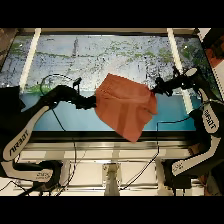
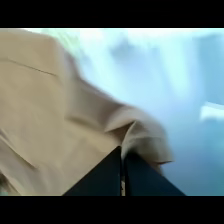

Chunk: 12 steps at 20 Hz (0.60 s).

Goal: Fold the clothes and pants, and hang the long-sleeved shirts on hangers.

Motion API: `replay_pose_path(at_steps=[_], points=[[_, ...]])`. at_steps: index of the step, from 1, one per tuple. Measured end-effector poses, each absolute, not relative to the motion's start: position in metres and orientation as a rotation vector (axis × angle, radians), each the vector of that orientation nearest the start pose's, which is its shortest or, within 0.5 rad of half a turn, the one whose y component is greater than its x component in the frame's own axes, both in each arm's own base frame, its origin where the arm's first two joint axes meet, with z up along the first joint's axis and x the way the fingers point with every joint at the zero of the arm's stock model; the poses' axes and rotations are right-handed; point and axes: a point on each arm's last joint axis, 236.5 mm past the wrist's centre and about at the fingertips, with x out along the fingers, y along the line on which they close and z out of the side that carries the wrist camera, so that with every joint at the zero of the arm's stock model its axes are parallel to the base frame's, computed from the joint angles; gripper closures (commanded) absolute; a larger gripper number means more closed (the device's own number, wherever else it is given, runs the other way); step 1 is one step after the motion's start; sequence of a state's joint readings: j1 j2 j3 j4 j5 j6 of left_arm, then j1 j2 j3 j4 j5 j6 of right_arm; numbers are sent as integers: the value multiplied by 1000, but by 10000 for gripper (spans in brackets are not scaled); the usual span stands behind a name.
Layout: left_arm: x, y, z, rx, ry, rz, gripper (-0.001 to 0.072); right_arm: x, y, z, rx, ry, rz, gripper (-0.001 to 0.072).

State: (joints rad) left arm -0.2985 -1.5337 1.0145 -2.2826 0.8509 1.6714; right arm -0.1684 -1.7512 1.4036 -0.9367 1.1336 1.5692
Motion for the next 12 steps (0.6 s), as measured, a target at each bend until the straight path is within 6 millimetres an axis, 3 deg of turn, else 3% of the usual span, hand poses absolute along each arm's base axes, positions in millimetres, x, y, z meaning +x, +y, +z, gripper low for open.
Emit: replay_pose_path(at_steps=[4, 8, 9, 10, 11, 12], points=[[356, -277, -81, -472, 1330, -446, 692, 513, 39, -50, 770, 1233, 112, 702], [359, -294, -79, -515, 1292, -416, 691, 546, 31, -35, 787, 1140, 95, 688], [361, -295, -78, -526, 1284, -406, 691, 553, 30, -30, 788, 1115, 93, 540], [362, -296, -78, -531, 1279, -402, 690, 559, 30, -24, 785, 1091, 95, 313], [364, -297, -78, -542, 1271, -393, 690, 566, 29, -18, 782, 1065, 96, 174], [366, -297, -78, -544, 1264, -391, 690, 572, 29, -11, 775, 1041, 101, 153]])
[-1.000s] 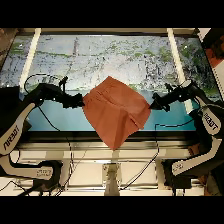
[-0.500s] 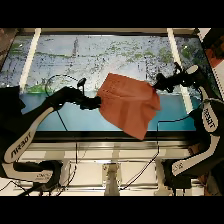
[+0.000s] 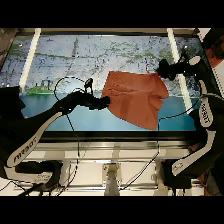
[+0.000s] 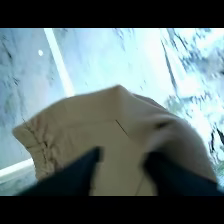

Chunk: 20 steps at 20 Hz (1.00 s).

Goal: Fold the clothes and pants, and hang the long-sleeved shirts on hangers.

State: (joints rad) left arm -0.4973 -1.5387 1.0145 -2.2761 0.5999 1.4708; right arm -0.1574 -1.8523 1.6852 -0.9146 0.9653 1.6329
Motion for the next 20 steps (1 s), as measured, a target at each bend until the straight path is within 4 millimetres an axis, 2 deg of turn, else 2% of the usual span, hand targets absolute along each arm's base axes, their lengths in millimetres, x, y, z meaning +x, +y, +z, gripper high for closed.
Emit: replay_pose_path(at_steps=[1, 2, 3, 5, 6, 8, 11, 15, 18, 20], points=[[367, -297, -77, -549, 1258, -387, 691, 578, 29, -2, 771, 1018, 106, 156], [369, -298, -77, -551, 1250, -385, 691, 585, 29, 9, 764, 988, 113, 194], [370, -298, -76, -554, 1242, -383, 691, 591, 28, 20, 756, 960, 121, 304], [377, -297, -74, -564, 1212, -374, 691, 600, 29, 46, 737, 909, 145, 662], [382, -297, -73, -570, 1191, -368, 691, 603, 29, 57, 725, 892, 155, 701], [394, -295, -68, -585, 1139, -353, 691, 603, 30, 72, 702, 883, 175, 703], [417, -289, -60, -650, 1047, -300, 692, 590, 42, 74, 663, 947, 223, 704], [445, -275, -54, -749, 951, -217, 692, 545, 87, 52, 595, 1147, 361, 704], [452, -269, -54, -775, 926, -193, 692, 512, 118, 38, 584, 1269, 438, 705], [453, -268, -54, -771, 923, -190, 692, 494, 128, 29, 591, 1320, 453, 705]])
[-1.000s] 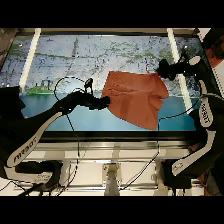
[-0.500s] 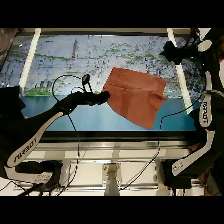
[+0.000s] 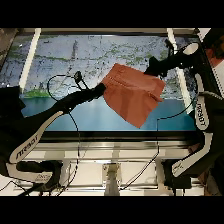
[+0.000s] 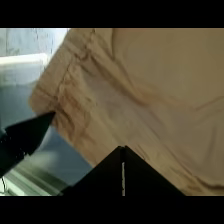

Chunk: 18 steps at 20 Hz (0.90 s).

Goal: Fold the clothes and pants, and hang the long-sleeved shirts on hangers.

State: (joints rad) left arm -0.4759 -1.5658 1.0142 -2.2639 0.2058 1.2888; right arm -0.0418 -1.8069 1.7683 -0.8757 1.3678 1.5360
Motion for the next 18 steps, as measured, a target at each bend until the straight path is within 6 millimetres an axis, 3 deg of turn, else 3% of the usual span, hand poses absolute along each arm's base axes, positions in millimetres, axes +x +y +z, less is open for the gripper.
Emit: replay_pose_path(at_steps=[7, 12, 13, 14, 15, 18], points=[[452, -267, -56, -746, 926, -194, 692, 404, 135, -19, 650, 1462, 395, 704], [449, -266, -60, -695, 939, -208, 691, 340, 131, -52, 734, 1470, 270, 697], [449, -265, -60, -686, 940, -210, 691, 328, 129, -59, 757, 1470, 234, 635], [448, -265, -61, -683, 941, -211, 691, 317, 127, -65, 780, 1477, 201, 494], [448, -265, -61, -681, 941, -212, 691, 305, 126, -74, 798, 1496, 168, 398], [448, -265, -61, -675, 943, -213, 691, 276, 122, -93, 835, 1551, 87, 387]])
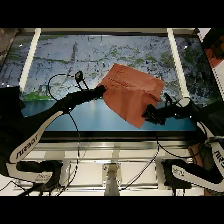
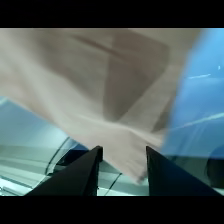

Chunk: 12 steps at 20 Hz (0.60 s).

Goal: Fold the clothes and pants, and hang the long-sleeved shirts on hangers.

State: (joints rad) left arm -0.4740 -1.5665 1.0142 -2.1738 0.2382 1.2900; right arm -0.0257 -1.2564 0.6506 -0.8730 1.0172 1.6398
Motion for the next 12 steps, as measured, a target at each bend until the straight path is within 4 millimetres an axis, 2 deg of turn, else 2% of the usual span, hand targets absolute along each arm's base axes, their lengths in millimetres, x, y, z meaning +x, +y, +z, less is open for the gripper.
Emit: replay_pose_path(at_steps=[3, 6, 12], points=[[447, -265, -62, -671, 945, -214, 691, 263, 120, -102, 850, 1575, 47, 386], [447, -265, -61, -671, 945, -215, 691, 254, 124, -103, 870, 1607, 46, 386], [447, -265, -61, -671, 946, -215, 691, 251, 131, -99, 920, 1622, 54, 387]])
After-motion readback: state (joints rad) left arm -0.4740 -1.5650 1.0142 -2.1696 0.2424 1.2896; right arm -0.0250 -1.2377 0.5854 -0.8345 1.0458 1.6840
